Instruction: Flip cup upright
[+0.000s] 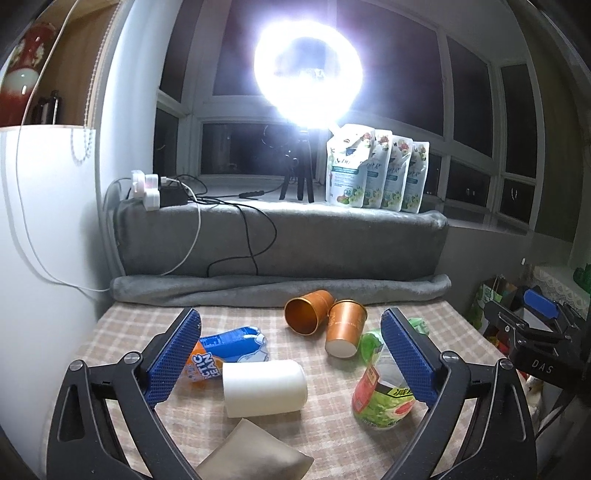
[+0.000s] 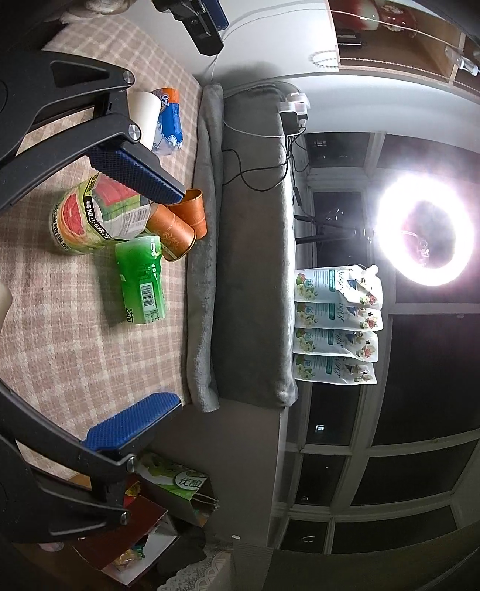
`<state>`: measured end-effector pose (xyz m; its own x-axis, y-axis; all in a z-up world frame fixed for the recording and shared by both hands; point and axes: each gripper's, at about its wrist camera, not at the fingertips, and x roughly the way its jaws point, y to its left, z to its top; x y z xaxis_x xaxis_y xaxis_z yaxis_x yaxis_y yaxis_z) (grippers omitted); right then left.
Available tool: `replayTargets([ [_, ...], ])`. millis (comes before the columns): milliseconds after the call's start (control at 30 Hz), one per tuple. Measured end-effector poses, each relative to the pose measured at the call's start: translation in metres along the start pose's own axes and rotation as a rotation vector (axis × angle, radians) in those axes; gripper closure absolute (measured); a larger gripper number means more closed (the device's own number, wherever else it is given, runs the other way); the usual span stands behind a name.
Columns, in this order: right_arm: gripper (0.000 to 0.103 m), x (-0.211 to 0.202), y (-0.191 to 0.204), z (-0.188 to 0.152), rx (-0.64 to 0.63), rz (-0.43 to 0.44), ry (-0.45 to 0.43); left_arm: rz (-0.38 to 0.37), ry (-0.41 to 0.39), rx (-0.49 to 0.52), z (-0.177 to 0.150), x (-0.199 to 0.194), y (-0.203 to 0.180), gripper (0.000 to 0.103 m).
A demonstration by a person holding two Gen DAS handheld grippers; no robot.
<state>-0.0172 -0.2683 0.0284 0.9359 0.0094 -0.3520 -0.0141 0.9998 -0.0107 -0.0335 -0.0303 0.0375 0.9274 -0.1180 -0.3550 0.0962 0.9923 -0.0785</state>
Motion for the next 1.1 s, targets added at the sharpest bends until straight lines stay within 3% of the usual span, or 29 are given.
replayTargets([
  [1100, 0.000, 0.0035, -0.0058, -0.0048, 0.008, -0.006, 0.021, 0.014, -0.007, 0.002, -0.0003, 0.0000, -0.0003, 0.005],
])
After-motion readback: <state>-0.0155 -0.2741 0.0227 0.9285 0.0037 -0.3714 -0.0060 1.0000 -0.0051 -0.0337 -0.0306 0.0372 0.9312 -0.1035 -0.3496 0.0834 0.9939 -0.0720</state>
